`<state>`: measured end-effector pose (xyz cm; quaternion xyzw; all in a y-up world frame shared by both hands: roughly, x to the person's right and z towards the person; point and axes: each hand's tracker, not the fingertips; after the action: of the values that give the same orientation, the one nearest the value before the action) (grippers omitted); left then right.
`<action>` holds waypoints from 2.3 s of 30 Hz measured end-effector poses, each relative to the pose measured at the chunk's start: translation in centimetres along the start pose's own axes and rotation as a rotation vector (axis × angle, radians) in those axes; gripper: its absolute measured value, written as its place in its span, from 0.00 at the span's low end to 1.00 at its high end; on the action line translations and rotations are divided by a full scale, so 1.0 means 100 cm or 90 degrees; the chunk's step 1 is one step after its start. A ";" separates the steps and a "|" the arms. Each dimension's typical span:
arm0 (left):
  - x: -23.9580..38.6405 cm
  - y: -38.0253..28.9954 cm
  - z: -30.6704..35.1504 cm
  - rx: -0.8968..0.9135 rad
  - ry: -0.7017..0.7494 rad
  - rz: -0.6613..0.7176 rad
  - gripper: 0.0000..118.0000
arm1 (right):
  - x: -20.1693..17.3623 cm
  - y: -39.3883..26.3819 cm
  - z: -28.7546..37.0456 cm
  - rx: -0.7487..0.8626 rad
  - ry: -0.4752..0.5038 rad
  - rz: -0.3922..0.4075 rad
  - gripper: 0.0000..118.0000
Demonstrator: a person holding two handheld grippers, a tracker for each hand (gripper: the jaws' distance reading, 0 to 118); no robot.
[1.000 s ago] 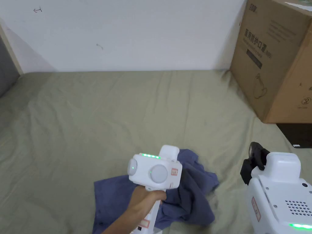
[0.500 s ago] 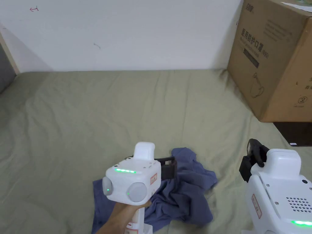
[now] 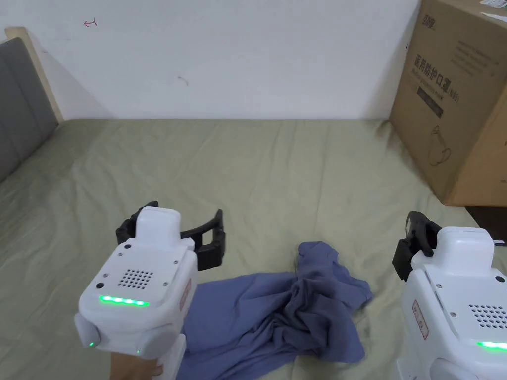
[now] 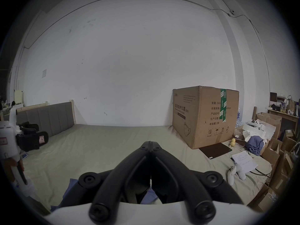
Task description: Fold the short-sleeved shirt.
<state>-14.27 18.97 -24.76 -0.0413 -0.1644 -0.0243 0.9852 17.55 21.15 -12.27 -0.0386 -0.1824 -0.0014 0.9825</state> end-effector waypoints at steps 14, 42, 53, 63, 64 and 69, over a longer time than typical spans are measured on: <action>-0.037 -0.006 0.004 -0.032 0.025 0.072 0.00 | -0.015 -0.001 -0.003 0.001 0.023 0.001 0.00; -0.005 -0.197 0.031 -0.641 0.041 0.165 0.67 | -0.025 -0.038 -0.014 -0.077 0.062 0.012 0.00; -0.011 -0.157 0.033 -0.557 -0.044 0.218 0.07 | -0.010 -0.057 -0.058 -0.183 0.056 -0.003 0.17; -0.020 -0.132 0.023 -0.513 -0.072 0.212 0.07 | -0.008 -0.103 -0.198 -0.385 0.115 0.048 1.00; -0.021 -0.134 0.021 -0.517 -0.074 0.216 0.07 | -0.014 -0.109 -0.216 -0.416 0.123 0.047 1.00; -0.025 -0.143 0.013 -0.531 -0.065 0.234 0.07 | -0.022 -0.148 -0.277 -0.544 0.123 0.034 0.95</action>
<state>-17.88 4.96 -23.32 -0.4639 -0.1791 0.0886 0.8631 25.16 4.24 -37.68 -0.4459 -0.0713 -0.0548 0.8906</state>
